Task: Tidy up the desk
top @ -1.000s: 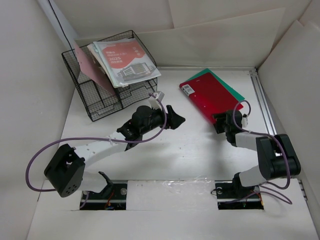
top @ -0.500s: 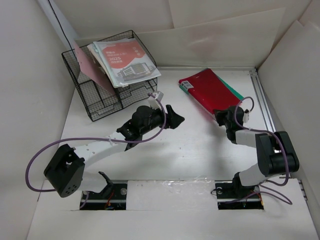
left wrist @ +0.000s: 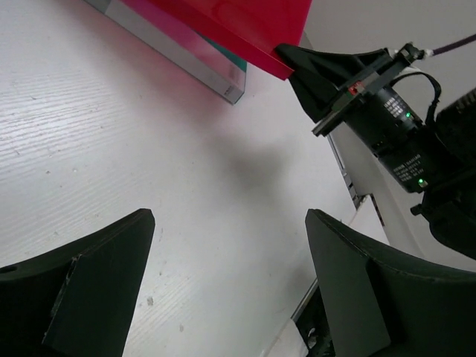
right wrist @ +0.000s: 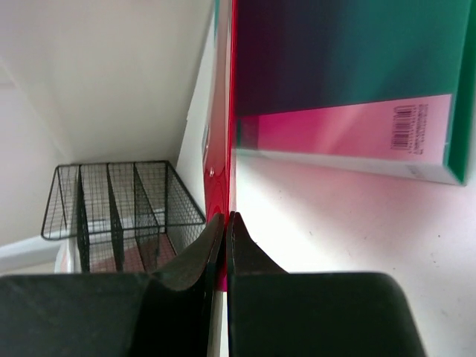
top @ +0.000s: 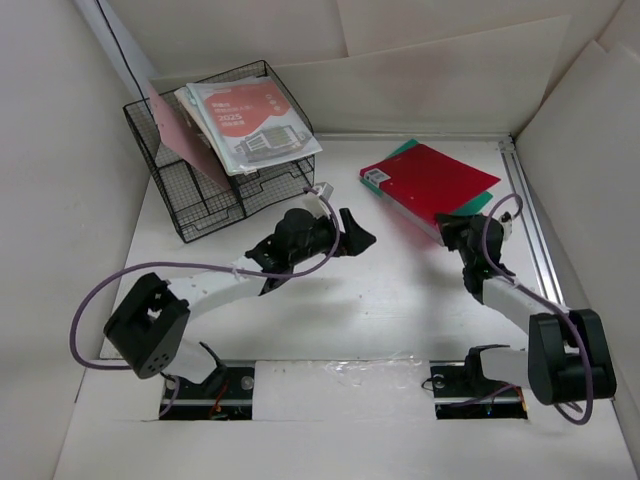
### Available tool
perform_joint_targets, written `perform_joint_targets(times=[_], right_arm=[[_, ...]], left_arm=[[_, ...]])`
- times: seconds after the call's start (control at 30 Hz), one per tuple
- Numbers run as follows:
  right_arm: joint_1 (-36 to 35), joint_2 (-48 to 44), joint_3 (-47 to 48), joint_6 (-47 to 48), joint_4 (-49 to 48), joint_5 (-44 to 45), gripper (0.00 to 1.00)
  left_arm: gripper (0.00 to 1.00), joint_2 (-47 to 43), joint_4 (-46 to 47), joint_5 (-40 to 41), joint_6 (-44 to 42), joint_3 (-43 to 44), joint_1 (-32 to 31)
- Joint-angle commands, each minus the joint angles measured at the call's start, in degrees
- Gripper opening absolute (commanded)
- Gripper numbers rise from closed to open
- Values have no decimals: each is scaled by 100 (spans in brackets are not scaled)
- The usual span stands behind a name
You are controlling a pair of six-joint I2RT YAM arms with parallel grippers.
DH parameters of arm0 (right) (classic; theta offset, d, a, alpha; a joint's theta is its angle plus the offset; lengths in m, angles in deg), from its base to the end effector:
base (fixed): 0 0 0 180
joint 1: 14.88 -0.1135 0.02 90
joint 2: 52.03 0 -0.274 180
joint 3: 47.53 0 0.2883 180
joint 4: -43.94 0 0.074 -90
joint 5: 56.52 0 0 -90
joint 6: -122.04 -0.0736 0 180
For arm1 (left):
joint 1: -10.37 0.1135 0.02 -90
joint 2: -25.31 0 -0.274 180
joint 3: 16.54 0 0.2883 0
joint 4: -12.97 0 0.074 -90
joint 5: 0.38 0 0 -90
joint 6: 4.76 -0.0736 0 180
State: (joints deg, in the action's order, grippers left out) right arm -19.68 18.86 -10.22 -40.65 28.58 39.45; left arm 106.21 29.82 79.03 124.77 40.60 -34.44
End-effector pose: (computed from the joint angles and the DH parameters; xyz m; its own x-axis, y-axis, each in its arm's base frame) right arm 0.3099 0.0183 0.1669 -0.0782 0.9463 -0.3137 0.3020 0.3223 0.8972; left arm 0.2642 -0.2815 0.2503 -0.5891 -0.2966 -0.7516 0.5798 0.4927 -0.6489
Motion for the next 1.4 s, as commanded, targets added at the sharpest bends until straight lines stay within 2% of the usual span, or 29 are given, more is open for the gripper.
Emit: perform_joint_targets(times=[0.0, 0.23, 0.33, 0.57, 0.63, 0.9, 1.03, 1.1, 1.33, 1.37], right_arm=[[136, -259, -165, 351, 22, -245, 0], [190, -514, -402, 456, 22, -703, 0], [242, -655, -456, 518, 22, -940, 0], [242, -1182, -702, 571, 250, -1257, 0], [242, -1314, -754, 633, 381, -1257, 0], [347, -1675, -965, 800, 558, -1380, 0], [348, -1798, -1018, 853, 611, -1494, 0], [409, -1860, -1080, 853, 672, -1546, 0], [409, -2184, -1238, 853, 848, -1748, 0], [409, -2255, -1238, 853, 918, -1819, 0]], left_arm=[[81, 276, 498, -233, 371, 400, 87], [82, 1523, 1277, -549, 1144, 919, 140], [89, 2200, 1752, -733, 1565, 1209, 193], [89, 3422, 1562, -277, 1760, 2270, 245], [89, 3624, 1561, -172, 2040, 2361, 245], [83, 4398, 2553, 73, 3129, 2519, 456], [80, 4513, 2747, 232, 3333, 2519, 509], [72, 4513, 2800, 425, 3395, 2458, 509], [63, 4671, 3257, 549, 3658, 2255, 562], [58, 4732, 3353, 601, 3728, 2255, 562]])
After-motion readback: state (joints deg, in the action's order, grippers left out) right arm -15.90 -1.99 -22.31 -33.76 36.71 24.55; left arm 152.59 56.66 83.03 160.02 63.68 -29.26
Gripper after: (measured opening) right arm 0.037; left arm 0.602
